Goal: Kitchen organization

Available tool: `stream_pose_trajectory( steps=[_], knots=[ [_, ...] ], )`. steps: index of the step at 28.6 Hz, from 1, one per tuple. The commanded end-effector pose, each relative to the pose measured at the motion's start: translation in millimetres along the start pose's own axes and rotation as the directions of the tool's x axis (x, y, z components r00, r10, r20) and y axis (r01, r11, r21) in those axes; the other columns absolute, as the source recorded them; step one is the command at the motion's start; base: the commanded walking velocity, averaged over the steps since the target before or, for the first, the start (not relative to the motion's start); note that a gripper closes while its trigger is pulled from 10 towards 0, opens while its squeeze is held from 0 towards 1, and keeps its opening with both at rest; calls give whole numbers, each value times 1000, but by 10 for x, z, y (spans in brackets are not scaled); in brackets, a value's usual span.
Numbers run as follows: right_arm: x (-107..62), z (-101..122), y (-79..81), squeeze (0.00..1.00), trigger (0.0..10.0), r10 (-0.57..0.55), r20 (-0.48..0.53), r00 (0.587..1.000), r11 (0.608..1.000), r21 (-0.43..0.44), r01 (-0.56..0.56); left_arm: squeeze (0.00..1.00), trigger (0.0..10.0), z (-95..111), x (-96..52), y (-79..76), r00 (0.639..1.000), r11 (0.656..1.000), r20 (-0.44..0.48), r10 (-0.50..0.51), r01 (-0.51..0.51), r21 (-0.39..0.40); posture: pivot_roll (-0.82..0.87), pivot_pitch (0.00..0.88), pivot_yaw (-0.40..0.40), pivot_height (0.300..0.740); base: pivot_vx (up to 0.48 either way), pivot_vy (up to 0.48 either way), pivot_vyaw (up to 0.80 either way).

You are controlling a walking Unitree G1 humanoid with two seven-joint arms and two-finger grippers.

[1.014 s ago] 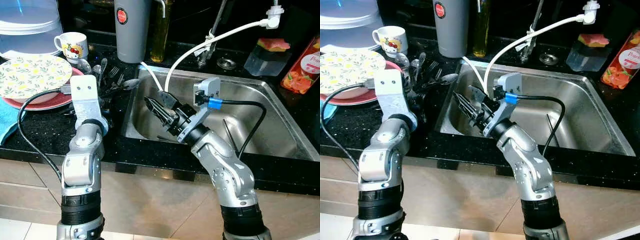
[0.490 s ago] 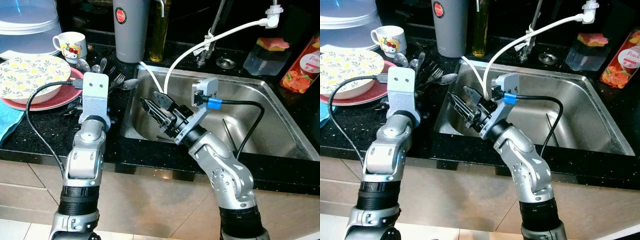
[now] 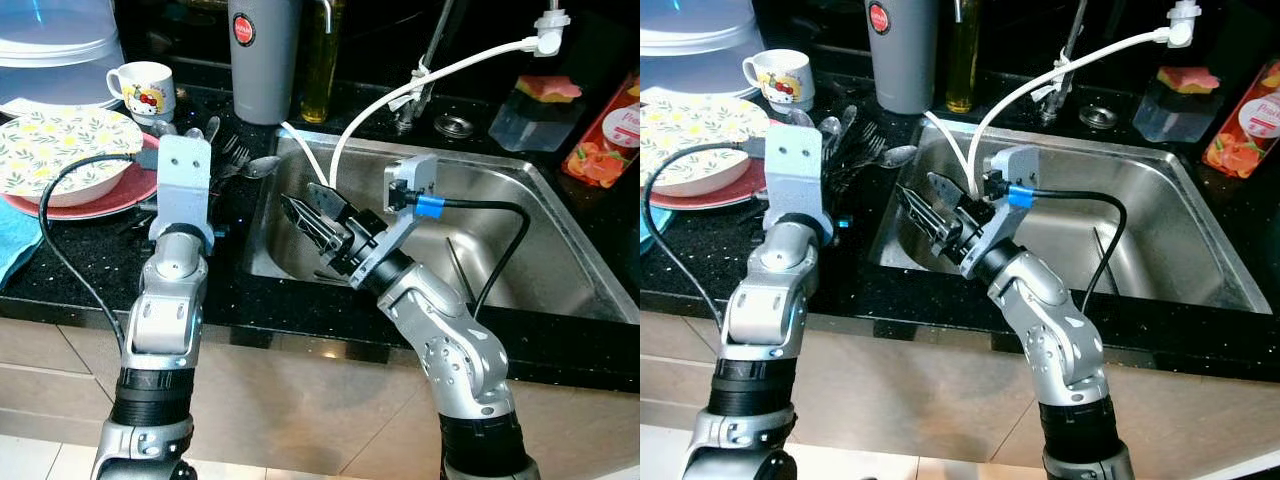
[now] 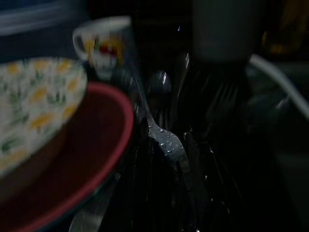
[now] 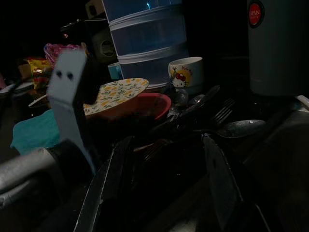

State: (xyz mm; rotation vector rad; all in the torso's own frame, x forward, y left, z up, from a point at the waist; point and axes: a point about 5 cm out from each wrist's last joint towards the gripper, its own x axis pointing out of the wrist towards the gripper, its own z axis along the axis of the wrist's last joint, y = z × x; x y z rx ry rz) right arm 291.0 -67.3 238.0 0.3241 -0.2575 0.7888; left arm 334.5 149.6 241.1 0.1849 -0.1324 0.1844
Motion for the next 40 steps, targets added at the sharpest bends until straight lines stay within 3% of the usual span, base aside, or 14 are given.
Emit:
stream_pose_trajectory(
  steps=[1, 11, 14, 15, 22, 24, 25, 28, 29, 30, 33, 35, 38, 40],
  knots=[
    [-9, 9, 9, 0, 10000, 1, 0, 1000, 1000, 6, -1, 0, 10000, 149, -12, -60, 996, 999, 84, -32, 32, 8, 236, 67, -90, 740, 0, 0, 0],
    [1, 7, 8, 0, 10000, -7, 5, 1000, 1000, 7, 7, 0, 10000, 312, -57, -259, 964, 979, 183, -195, 201, -17, 236, 55, -85, 740, 0, 0, 0],
    [3, 17, -4, 0, 10000, -14, 9, 1000, 1000, 5, 14, 0, 10000, 280, -81, -429, 917, 918, 137, -374, 387, -82, 236, 46, -85, 740, 0, 0, 0],
    [7, 13, -9, 0, 10000, -17, 9, 1000, 1000, 1, 17, 0, 10000, 209, -103, -541, 864, 856, 83, -497, 504, -119, 234, 45, -85, 740, 0, 0, 0],
    [14, 34, -17, 0, 10000, -20, 16, 1000, 1000, -4, 20, 0, 10000, 82, -142, -673, 780, 770, 13, -625, 620, -153, 226, 29, -85, 740, 0, 0, 0],
    [14, 33, -18, 0, 10000, -20, 16, 1000, 1000, -4, 20, 110, 10000, 78, -143, -682, 772, 760, 12, -635, 628, -165, 226, 31, -86, 740, 0, 0, 0],
    [11, 36, -22, 0, 10000, -21, 17, 1000, 1000, -4, 21, 1000, 10000, 107, -116, -654, 785, 771, 30, -619, 615, -166, 229, 26, -88, 740, 0, 0, 0],
    [12, 36, -24, 0, 10000, -22, 17, 1000, 1000, -4, 22, 1000, 10000, 147, -95, -614, 794, 779, 59, -605, 606, -160, 228, 27, -87, 740, 0, 0, 0],
    [14, 39, -23, 0, 10000, -21, 18, 1000, 1000, -3, 21, 667, 10000, 197, -76, -576, 813, 800, 96, -575, 582, -145, 231, 24, -89, 740, 0, 0, 0],
    [19, 39, -22, 0, 10000, -19, 19, 1000, 1000, -2, 19, 0, 10000, 241, -65, -548, 822, 811, 128, -556, 569, -133, 232, 30, -88, 740, 0, 0, 0],
    [27, 39, -21, 0, 10000, -20, 19, 1000, 1000, -3, 20, 0, 10000, 308, -25, -466, 862, 859, 171, -478, 499, -117, 228, 29, -86, 740, 0, 0, 0],
    [27, 44, -21, 0, 10000, -21, 21, 1000, 1000, -2, 21, 0, 10000, 341, 18, -389, 897, 912, 182, -402, 411, -12, 233, 31, -89, 740, 0, 0, 0],
    [24, 38, -23, 0, 10000, -24, 19, 1000, 1000, -1, 24, 0, 10000, 259, 88, -309, 942, 943, 96, -320, 307, 131, 233, 35, -83, 740, 0, 0, 0],
    [24, 38, -23, 0, 10000, -24, 19, 1000, 1000, -1, 24, 0, 10000, 259, 88, -309, 942, 943, 96, -320, 307, 131, 233, 35, -83, 740, 0, 0, 0]
  ],
)
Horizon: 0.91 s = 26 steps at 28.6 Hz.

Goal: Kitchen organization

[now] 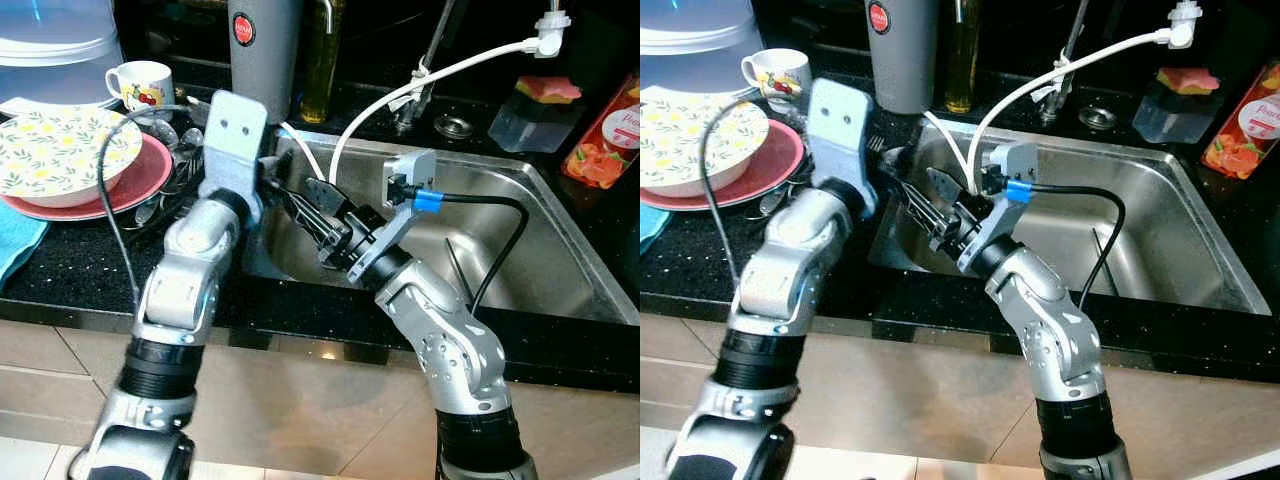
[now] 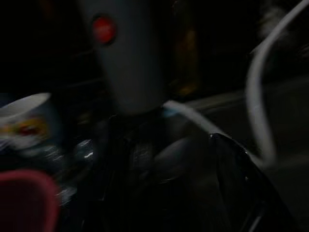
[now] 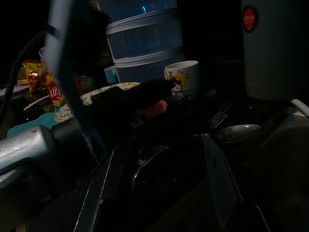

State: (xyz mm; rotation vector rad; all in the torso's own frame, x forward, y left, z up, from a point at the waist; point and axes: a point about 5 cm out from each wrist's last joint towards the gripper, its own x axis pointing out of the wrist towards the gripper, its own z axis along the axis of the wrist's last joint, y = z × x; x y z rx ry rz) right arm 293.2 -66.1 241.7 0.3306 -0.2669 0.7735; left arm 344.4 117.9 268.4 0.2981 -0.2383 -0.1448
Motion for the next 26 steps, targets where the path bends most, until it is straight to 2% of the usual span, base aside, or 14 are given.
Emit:
stream_pose_trajectory(
  steps=[1, 4, 7, 9, 10, 15, 19, 23, 26],
  knots=[
    [-22, 1, -24, 0, 10000, -18, 5, 1000, 1000, 0, 18, 0, 10000, -182, 1, 81, 985, 996, -152, 82, -74, 54, 233, 43, -81, 740, 0, 0, 0],
    [-25, -3, -26, 0, 10000, -22, 4, 1000, 1000, 1, 22, 0, 10000, -223, -10, 118, 976, 994, -191, 102, -94, 49, 236, 41, -80, 740, 0, 0, 0],
    [-19, -6, -24, 0, 10000, -26, 6, 1000, 1000, 5, 26, 0, 10000, -315, -40, 195, 953, 990, -278, 123, -137, -31, 241, 46, -78, 740, 0, 0, 0],
    [-19, -6, -24, 0, 10000, -26, 6, 1000, 1000, 5, 26, 0, 10000, -315, -40, 195, 953, 990, -278, 123, -137, -31, 241, 46, -78, 740, 0, 0, 0],
    [-18, -5, -25, 0, 10000, -26, 7, 1000, 1000, 6, 25, 0, 10000, -337, -44, 210, 945, 986, -301, 128, -153, -61, 241, 46, -78, 740, 0, 0, 0],
    [-39, -39, 49, 0, 10000, 55, -21, 998, 998, 16, -55, 0, 10000, -374, -55, 332, 920, 975, -340, 193, -219, -38, 247, 60, -74, 740, 0, 0, 0],
    [-66, -108, 114, 0, 10000, 99, -67, 993, 995, 23, -98, 0, 10000, -409, -65, 314, 911, 979, -382, 159, -196, -61, 245, 59, -73, 740, 0, 0, 0],
    [-82, -213, 113, 0, 10000, 91, -129, 987, 996, 14, -90, 0, 10000, -446, -98, 294, 896, 978, -427, 120, -180, -103, 249, 69, -76, 740, 0, 0, 0],
    [-81, -222, 105, 0, 10000, 85, -134, 987, 996, 12, -84, 0, 10000, -448, -109, 284, 894, 978, -436, 106, -173, -117, 248, 67, -74, 740, 0, 0, 0]
  ],
)
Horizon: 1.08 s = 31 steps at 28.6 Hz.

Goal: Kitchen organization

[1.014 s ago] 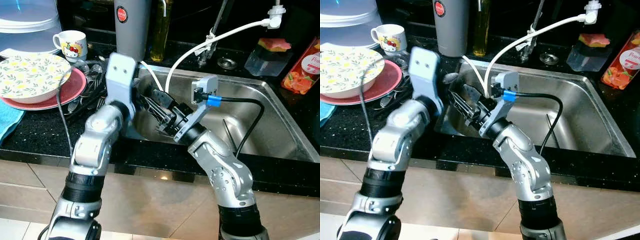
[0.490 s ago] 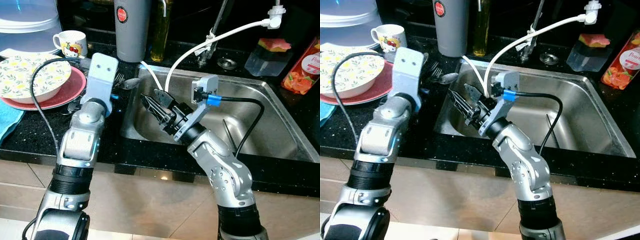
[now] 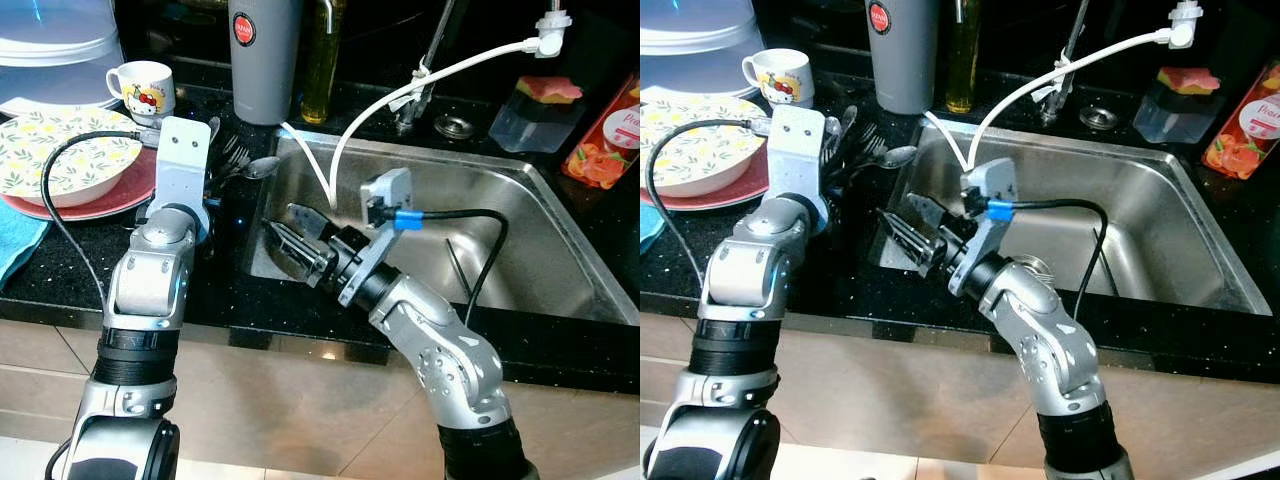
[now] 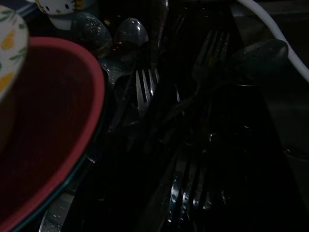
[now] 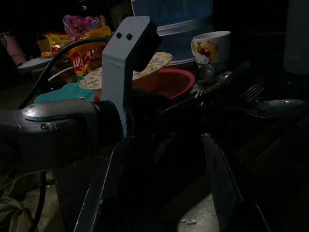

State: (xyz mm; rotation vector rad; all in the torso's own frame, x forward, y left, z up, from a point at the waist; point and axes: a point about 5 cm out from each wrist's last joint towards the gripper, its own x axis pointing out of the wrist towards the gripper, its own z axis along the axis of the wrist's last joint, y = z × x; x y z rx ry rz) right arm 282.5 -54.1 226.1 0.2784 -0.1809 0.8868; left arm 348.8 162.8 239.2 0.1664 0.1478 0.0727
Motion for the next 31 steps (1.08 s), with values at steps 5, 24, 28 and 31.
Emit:
stream_pose_trajectory(
  steps=[5, 24, 28, 31],
  knots=[
    [-22, -36, -32, 0, 10000, -20, -17, 1000, 1000, 5, 20, 0, 10000, -78, -7, -55, 998, 999, -52, -36, 35, -15, 246, 66, -72, 740, 0, 0, 0],
    [-11, 6, -64, 0, 10000, -38, 6, 999, 999, -3, 38, 0, 10000, 28, 4, -13, 999, 999, 31, 26, -27, 28, 248, 52, -80, 740, 0, 0, 0],
    [-8, 11, -63, 0, 10000, -38, 8, 999, 999, -4, 38, 0, 10000, 96, -9, -10, 997, 998, 69, 39, -42, 40, 248, 46, -83, 740, 0, 0, 0],
    [-7, 13, -62, 0, 10000, -39, 10, 999, 999, -6, 39, 0, 10000, 147, -35, -18, 995, 998, 96, 39, -44, 47, 248, 39, -81, 740, 0, 0, 0]
  ],
)
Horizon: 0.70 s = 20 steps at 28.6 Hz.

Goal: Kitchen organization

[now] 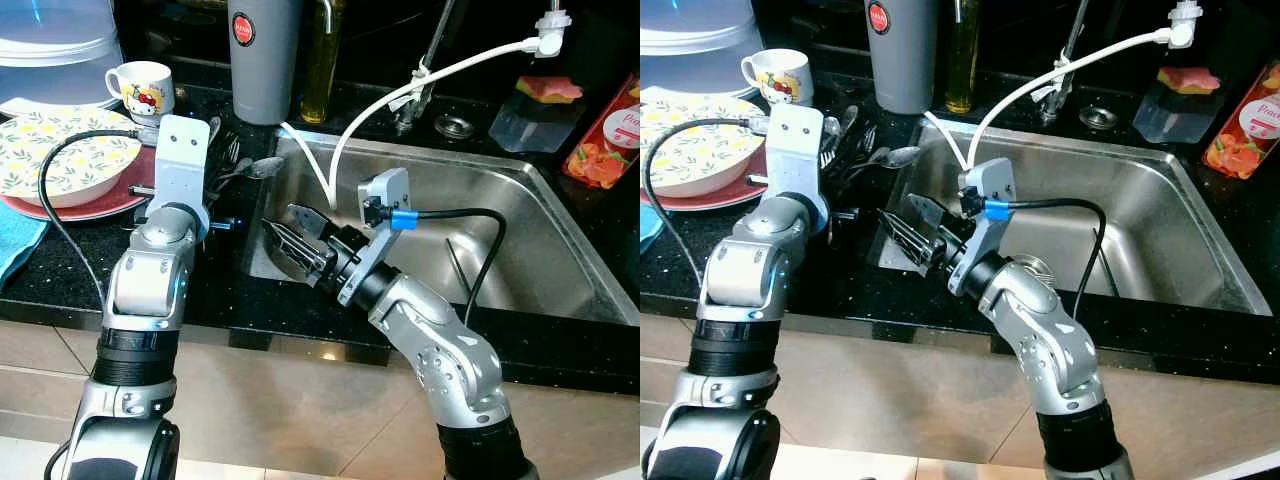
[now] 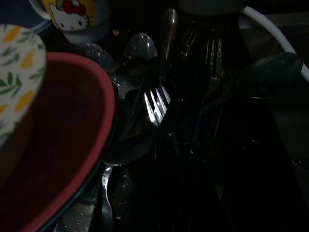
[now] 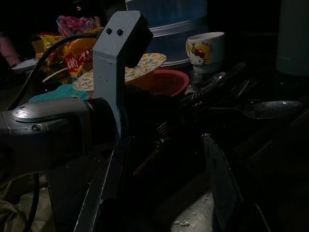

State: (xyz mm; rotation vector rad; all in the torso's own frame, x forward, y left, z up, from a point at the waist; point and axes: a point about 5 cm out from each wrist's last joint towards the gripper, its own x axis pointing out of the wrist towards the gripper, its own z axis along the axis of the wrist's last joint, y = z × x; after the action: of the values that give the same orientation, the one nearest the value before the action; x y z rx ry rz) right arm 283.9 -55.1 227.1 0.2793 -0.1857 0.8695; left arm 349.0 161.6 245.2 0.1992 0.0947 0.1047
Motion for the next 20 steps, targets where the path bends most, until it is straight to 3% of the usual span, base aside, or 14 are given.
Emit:
stream_pose_trajectory(
  steps=[1, 4, 5, 13, 14, 20],
  knots=[
    [-11, 4, -47, 0, 10000, -22, 5, 1000, 1000, -3, 23, 90, 10000, 109, -34, -20, 998, 1000, 57, 1, -2, 24, 248, 39, -81, 740, 0, 0, 0],
    [-11, 4, -48, 0, 10000, -22, 6, 1000, 1000, -3, 22, 90, 10000, 126, -46, -28, 998, 999, 69, -5, 2, 32, 253, 38, -83, 740, 0, 0, 0],
    [-9, 4, -48, 0, 10000, -22, 7, 1000, 1000, -4, 22, 1000, 10000, 134, -60, -36, 997, 999, 73, -10, 8, 33, 250, 35, -80, 740, 0, 0, 0],
    [7, 2, -43, 0, 10000, -19, 13, 1000, 1000, -2, 19, 1000, 10000, 30, -50, 55, 998, 996, 27, 61, -62, 58, 258, 26, -80, 740, 0, 0, 0],
    [8, 3, -44, 0, 10000, -20, 13, 1000, 1000, -4, 20, 0, 10000, -3, -40, 71, 998, 997, 2, 66, -66, 42, 255, 24, -78, 740, 0, 0, 0],
    [6, 9, -55, 0, 10000, -25, 15, 1000, 1000, -6, 25, 0, 10000, -88, -13, 80, 997, 999, -72, 37, -38, -13, 258, 25, -78, 740, 0, 0, 0]
  ],
)
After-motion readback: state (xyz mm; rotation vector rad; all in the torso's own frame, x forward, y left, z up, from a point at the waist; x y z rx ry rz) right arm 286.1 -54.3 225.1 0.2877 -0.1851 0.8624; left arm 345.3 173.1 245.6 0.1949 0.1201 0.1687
